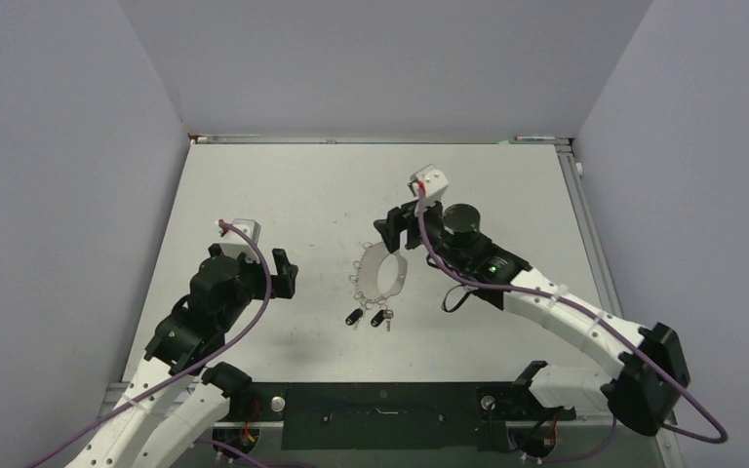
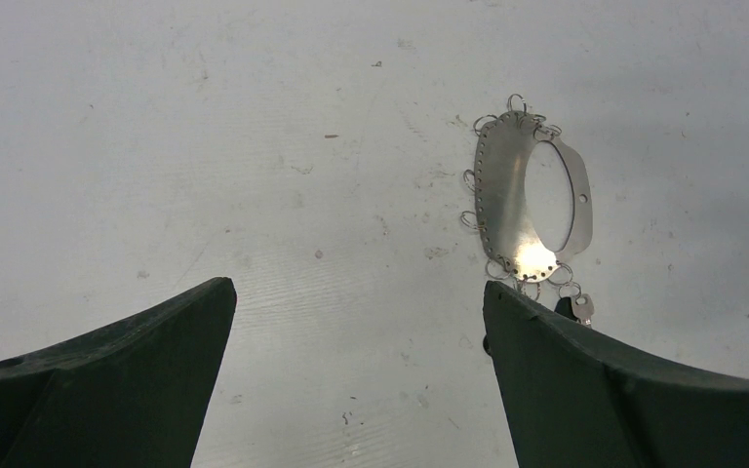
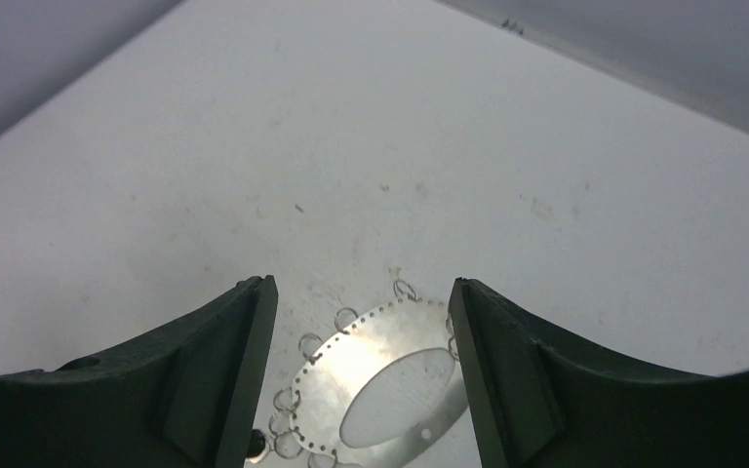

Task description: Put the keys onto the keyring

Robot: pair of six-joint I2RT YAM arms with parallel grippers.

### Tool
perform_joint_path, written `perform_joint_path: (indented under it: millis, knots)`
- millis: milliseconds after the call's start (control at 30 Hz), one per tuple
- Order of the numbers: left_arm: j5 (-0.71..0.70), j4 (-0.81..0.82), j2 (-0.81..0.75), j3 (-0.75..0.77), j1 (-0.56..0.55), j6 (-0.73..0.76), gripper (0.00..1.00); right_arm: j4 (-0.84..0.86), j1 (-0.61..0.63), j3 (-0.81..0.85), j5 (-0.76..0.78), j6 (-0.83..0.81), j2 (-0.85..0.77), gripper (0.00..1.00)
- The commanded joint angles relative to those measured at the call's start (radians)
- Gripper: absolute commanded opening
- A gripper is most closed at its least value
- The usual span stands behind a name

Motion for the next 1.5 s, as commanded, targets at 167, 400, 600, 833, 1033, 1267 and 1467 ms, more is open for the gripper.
perform_joint_path:
  millis: [167,400,600,833,1033,1267,1467]
  knots:
    - [0.061,0.067,-0.017,-0.011,0.027,0.01,0.96,0.119,0.007,-0.271,0.209,0.077,-0.328,0.69]
    - [0.063,0.069,-0.034,-0.018,0.03,0.012,0.96,0.057,0.008,-0.413,0.281,0.143,-0.569,0.69]
    - [0.058,0.075,-0.044,-0.028,0.032,0.009,0.96,0.011,0.008,-0.475,0.277,0.265,-0.686,0.7]
    - [0.065,0.066,-0.013,-0.019,0.032,0.009,0.96,-0.053,0.008,-0.458,0.252,0.355,-0.696,0.69]
    - [0.067,0.064,-0.042,-0.024,0.032,0.008,0.96,-0.052,0.008,-0.446,0.25,0.349,-0.639,0.7]
    - [0.111,0.079,-0.054,-0.025,0.035,0.009,0.96,-0.03,0.008,-0.442,0.225,0.355,-0.592,0.7]
    - [0.154,0.096,-0.07,-0.031,0.047,0.007,0.96,-0.044,0.009,-0.462,0.229,0.401,-0.613,0.7]
